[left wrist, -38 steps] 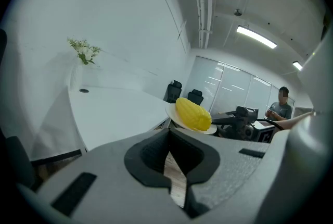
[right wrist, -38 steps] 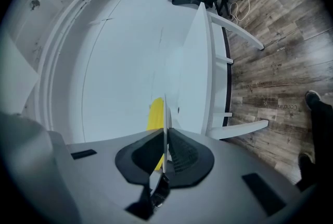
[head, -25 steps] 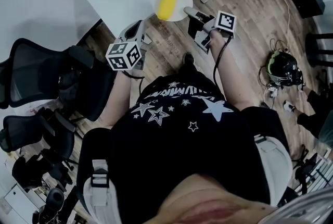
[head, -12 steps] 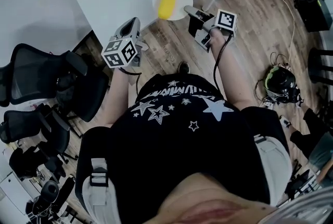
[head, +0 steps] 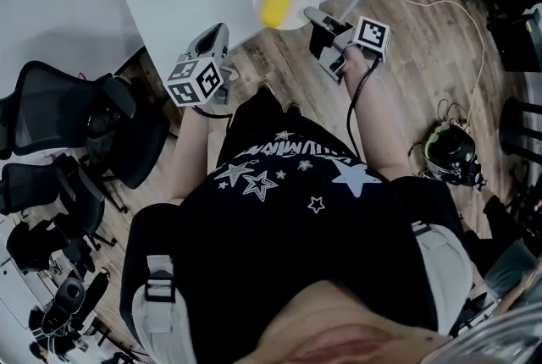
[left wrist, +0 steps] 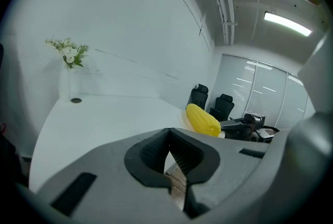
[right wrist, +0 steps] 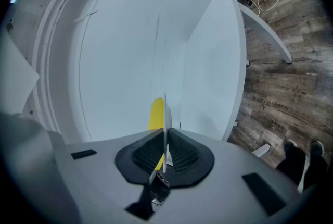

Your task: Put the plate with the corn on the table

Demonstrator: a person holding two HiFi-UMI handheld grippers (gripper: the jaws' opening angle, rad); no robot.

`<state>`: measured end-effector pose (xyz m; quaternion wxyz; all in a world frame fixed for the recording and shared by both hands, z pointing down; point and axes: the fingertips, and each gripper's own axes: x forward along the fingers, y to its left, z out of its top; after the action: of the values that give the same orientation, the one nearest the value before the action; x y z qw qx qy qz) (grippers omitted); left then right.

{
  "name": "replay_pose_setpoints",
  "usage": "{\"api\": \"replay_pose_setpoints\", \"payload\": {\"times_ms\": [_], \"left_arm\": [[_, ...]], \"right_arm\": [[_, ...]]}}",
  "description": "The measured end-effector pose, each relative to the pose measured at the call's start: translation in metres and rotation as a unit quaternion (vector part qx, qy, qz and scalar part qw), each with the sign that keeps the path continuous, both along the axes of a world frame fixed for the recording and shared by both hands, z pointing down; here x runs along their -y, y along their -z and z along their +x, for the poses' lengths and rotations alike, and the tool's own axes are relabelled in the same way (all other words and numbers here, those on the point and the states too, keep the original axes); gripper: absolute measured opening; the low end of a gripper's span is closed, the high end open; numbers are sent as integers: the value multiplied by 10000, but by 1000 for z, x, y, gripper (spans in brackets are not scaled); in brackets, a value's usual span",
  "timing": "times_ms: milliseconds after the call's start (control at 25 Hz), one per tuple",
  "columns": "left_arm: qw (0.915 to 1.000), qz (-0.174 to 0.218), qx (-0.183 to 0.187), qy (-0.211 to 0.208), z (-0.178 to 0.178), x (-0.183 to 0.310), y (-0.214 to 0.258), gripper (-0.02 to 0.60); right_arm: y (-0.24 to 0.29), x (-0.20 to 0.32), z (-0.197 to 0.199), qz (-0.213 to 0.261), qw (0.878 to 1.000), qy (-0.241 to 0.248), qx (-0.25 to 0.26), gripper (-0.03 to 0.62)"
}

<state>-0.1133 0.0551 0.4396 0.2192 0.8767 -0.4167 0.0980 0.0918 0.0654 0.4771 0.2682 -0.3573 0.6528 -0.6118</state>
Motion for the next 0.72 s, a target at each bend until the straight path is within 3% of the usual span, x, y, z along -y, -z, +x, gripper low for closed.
{"api": "replay_pose_setpoints", "payload": {"times_ms": [400,720], "left_arm": [[9995,-91,-236,-207,28,66,-15,6],[9987,-210,-361,-308,68,182,-21,8]], "right_arm": [[-12,48,25,-100,9997,-208,-85,25],[-6,146,68,-127,9993,-265,-241,25]]}}
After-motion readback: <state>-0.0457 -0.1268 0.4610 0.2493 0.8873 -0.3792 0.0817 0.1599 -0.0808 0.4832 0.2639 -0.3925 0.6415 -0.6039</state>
